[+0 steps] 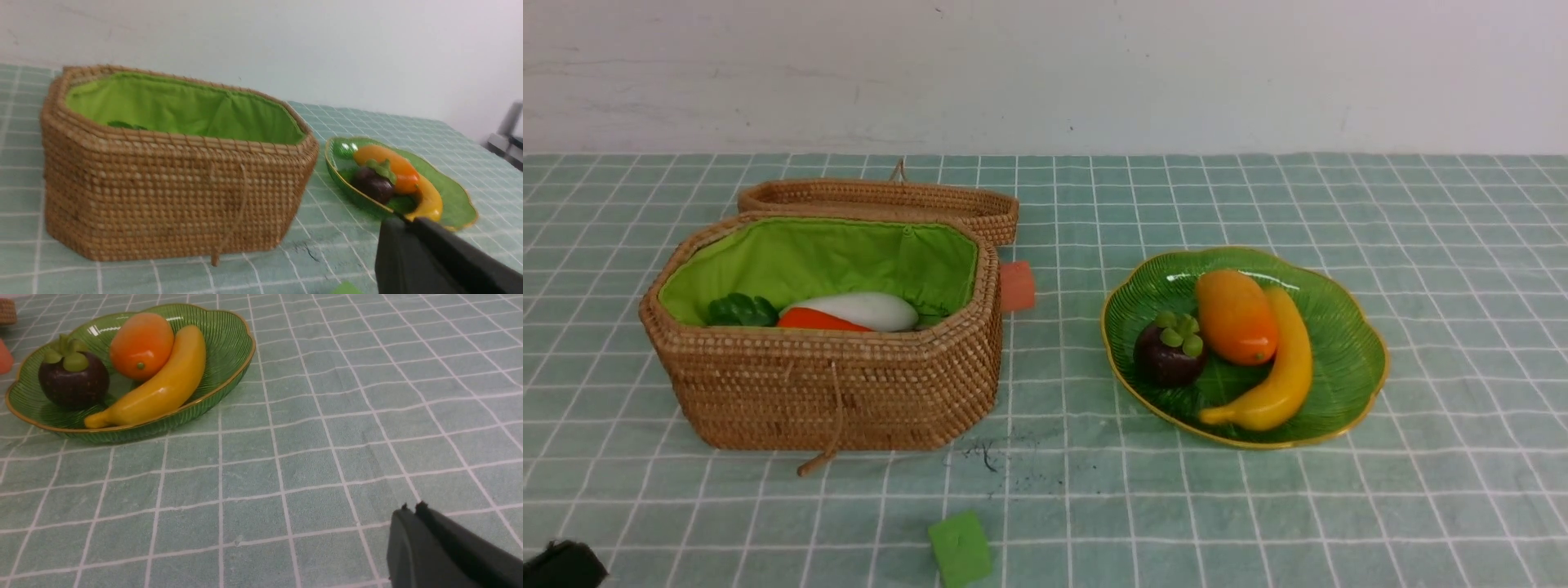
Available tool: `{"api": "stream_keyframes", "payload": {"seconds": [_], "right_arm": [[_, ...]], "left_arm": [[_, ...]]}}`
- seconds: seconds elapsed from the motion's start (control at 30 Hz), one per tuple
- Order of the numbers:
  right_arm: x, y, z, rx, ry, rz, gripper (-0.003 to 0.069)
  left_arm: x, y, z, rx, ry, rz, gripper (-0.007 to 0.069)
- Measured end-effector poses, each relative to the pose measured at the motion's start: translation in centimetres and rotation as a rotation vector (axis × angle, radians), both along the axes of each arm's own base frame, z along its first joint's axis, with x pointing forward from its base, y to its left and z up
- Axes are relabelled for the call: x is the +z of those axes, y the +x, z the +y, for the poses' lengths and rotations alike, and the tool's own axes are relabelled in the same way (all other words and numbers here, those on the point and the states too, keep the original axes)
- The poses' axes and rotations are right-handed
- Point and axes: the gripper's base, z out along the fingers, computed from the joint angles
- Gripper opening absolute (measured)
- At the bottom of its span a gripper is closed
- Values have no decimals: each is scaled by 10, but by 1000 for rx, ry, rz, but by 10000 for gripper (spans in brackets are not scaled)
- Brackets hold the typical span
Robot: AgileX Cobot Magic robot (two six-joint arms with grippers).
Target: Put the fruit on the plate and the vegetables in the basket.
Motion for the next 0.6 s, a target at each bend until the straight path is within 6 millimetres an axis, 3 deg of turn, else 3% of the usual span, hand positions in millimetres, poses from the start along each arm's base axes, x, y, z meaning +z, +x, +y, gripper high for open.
{"api": "stream_keyframes", "payload": {"seconds": [0.17, 0.27, 0.4, 0.6], "right_arm": [[0, 0, 0, 0, 0, 0, 1], [0, 0, 0, 0, 0, 0, 3], [0, 0, 0, 0, 0, 0, 5], [0, 0, 0, 0, 0, 0, 10]], "left_arm": [[-6, 4, 10, 216, -29, 20, -13], [-27, 7, 14, 302, -1, 91, -13], [-56, 7, 14, 327, 19, 279, -13], [-64, 5, 14, 320, 10, 357, -13]]}}
